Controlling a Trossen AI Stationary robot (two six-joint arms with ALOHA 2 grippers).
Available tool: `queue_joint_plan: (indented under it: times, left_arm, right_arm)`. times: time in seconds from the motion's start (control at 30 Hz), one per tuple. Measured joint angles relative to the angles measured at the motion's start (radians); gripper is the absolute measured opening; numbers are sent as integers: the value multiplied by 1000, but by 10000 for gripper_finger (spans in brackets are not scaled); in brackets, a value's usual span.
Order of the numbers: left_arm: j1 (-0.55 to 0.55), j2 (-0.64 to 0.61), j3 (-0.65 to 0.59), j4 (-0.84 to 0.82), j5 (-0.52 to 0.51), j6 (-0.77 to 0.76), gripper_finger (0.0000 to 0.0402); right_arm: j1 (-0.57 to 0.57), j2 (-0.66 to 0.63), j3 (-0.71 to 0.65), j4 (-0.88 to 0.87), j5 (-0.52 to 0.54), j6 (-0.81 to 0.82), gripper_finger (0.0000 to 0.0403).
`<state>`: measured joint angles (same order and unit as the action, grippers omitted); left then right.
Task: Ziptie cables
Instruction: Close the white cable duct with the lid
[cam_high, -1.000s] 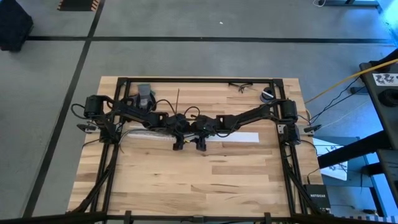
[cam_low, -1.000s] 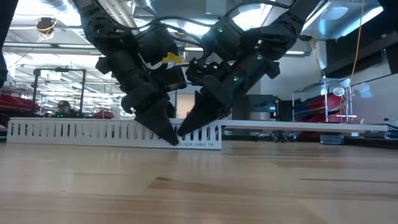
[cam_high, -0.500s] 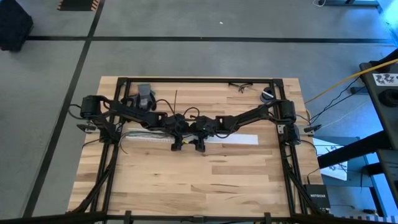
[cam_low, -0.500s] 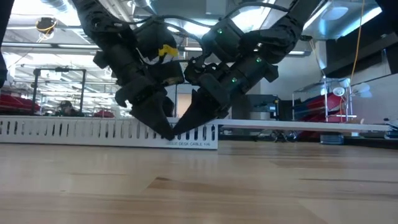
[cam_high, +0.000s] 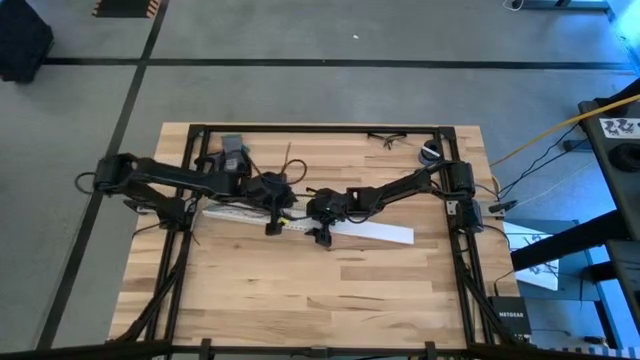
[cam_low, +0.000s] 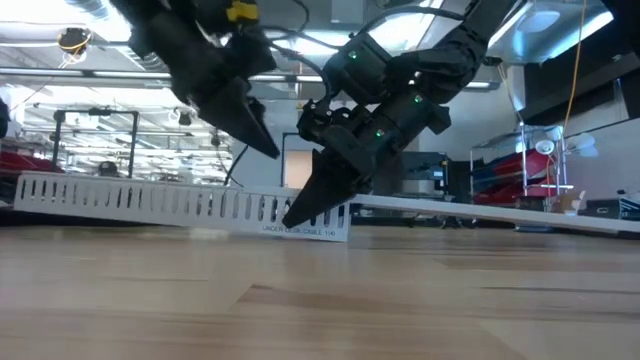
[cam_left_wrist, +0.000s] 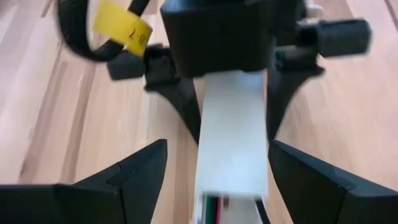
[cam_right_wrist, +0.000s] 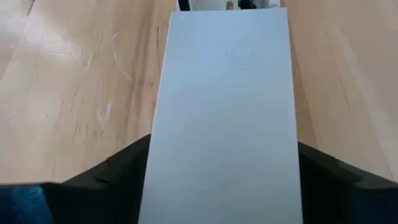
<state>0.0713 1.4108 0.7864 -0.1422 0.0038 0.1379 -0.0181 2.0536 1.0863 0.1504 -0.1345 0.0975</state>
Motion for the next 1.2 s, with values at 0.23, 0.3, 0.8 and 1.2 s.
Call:
queue_joint_plan:
  times: [0.23, 0.3, 0.8, 1.2]
  left_arm:
    - [0, -96, -5, -239, -11, -39, 274]
    - [0, -96, -21, -264, -11, -49, 274]
    - [-1, -78, -197, -62, -11, -56, 274]
    - [-30, 19, -275, 181, 0, -92, 274]
  right_arm:
    - [-1, 0, 0, -9, -16, -4, 307]
    - [-1, 0, 0, -11, -16, -3, 307]
    - [-1, 0, 0, -12, -16, -1, 307]
    - [-1, 0, 2, 10, -18, -2, 307]
